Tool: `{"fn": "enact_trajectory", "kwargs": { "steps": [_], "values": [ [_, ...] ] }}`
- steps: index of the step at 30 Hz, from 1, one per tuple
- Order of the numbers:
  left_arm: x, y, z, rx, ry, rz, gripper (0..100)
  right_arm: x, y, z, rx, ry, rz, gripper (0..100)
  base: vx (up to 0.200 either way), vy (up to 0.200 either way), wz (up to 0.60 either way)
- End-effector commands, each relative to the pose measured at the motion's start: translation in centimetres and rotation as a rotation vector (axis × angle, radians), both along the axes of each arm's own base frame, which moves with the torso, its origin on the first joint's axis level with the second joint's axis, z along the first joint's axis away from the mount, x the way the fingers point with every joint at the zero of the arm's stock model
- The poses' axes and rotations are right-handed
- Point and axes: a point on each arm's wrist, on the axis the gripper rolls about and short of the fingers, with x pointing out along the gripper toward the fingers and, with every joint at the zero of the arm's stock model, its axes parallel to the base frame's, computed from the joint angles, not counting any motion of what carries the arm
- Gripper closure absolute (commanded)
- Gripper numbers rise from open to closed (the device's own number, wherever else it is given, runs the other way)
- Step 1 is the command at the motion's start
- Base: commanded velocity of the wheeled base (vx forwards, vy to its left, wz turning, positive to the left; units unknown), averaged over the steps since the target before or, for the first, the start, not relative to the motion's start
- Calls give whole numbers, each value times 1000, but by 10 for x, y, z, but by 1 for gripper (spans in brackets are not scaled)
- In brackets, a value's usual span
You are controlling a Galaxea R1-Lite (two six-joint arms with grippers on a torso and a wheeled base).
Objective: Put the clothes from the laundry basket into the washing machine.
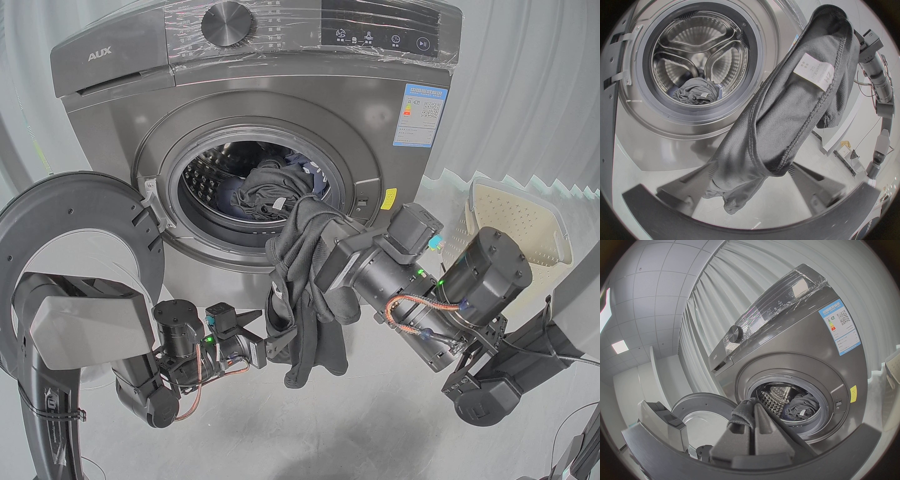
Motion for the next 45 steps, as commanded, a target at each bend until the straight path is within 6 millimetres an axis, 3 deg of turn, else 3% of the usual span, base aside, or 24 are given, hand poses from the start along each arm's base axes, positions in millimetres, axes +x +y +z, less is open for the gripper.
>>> {"fn": "enact_trajectory", "kwargs": {
  "steps": [1,12,20,30,37,45],
  "values": [
    [2,0,-1,-3,-8,6,100,0,0,-1,-3,2,1,100,0,0,0],
    [5,6,7,-12,-29,29,100,0,1,-4,-7,7,1,100,0,0,0],
    [2,14,33,-41,-90,46,100,4,-3,-4,-8,12,-13,100,0,0,0],
    [-9,40,83,-90,-207,95,100,9,-20,-15,-37,51,-51,100,0,0,0],
    [-24,52,121,-135,-313,94,100,10,-56,-43,-135,146,-120,100,0,0,0],
    [-49,59,162,-202,-424,83,100,-2,-66,-27,-107,115,-119,100,0,0,0]
  ]
}}
